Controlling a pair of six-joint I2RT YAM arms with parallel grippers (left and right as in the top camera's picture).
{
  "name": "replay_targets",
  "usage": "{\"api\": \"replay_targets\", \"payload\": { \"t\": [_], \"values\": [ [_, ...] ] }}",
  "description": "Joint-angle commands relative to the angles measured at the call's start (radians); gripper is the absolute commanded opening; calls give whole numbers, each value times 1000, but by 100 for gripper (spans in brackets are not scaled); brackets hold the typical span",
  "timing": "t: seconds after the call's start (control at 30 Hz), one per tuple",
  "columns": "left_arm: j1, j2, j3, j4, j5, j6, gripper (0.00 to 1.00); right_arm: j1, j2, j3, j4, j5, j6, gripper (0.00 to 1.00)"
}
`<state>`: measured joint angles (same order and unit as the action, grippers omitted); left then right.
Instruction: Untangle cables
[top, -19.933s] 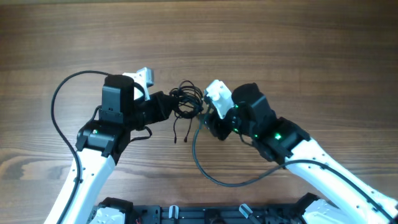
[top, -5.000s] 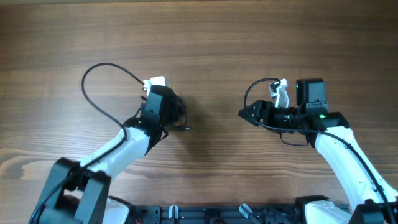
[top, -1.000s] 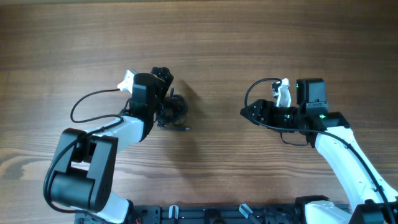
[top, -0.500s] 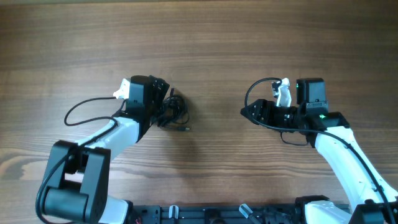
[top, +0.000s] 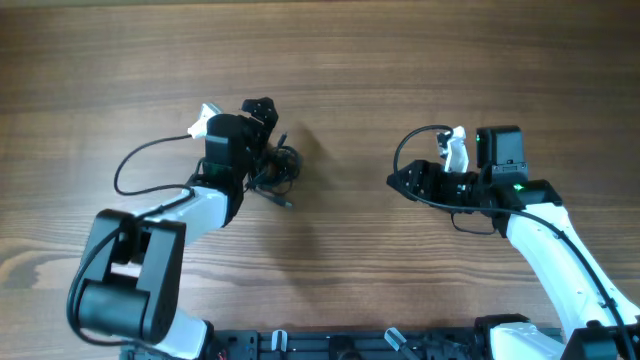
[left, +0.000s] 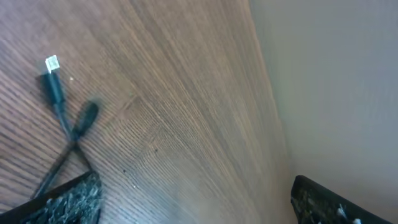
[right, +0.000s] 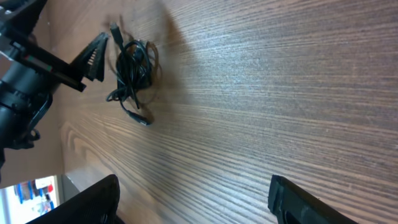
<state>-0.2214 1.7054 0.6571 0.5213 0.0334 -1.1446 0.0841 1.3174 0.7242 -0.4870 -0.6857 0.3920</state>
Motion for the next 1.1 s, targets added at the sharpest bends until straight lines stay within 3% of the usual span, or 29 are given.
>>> {"api": "replay_targets", "payload": {
  "t": [0.0, 0.13, 0.2, 0.27, 0.43, 0.63, 0.73, 1.07],
  "values": [
    [7, -136, -2, -69, 64, 181, 100, 2, -14, -2, 0, 12, 4, 79],
    [7, -229, -2, -323, -51, 176, 98, 2, -14, -2, -1, 12, 3, 79],
    [7, -227, -2, -435, -111, 72, 100, 2, -14, -2, 0, 13, 4, 79],
    [7, -189, -2, -452, -92, 67, 100, 2, -14, -2, 3, 13, 3, 79],
    [14, -72, -2, -338, -87, 66, 100, 2, -14, -2, 3, 13, 3, 79],
    [37, 60, -2, -57, 0, 75, 100, 2, -14, -2, 3, 36, 4, 79],
    [33, 70, -2, 95, 105, 196, 100, 2, -14, -2, 5, 42, 3, 79],
    [32, 70, -2, 42, 187, 255, 100, 2, -14, -2, 11, 42, 28, 79]
  ]
}}
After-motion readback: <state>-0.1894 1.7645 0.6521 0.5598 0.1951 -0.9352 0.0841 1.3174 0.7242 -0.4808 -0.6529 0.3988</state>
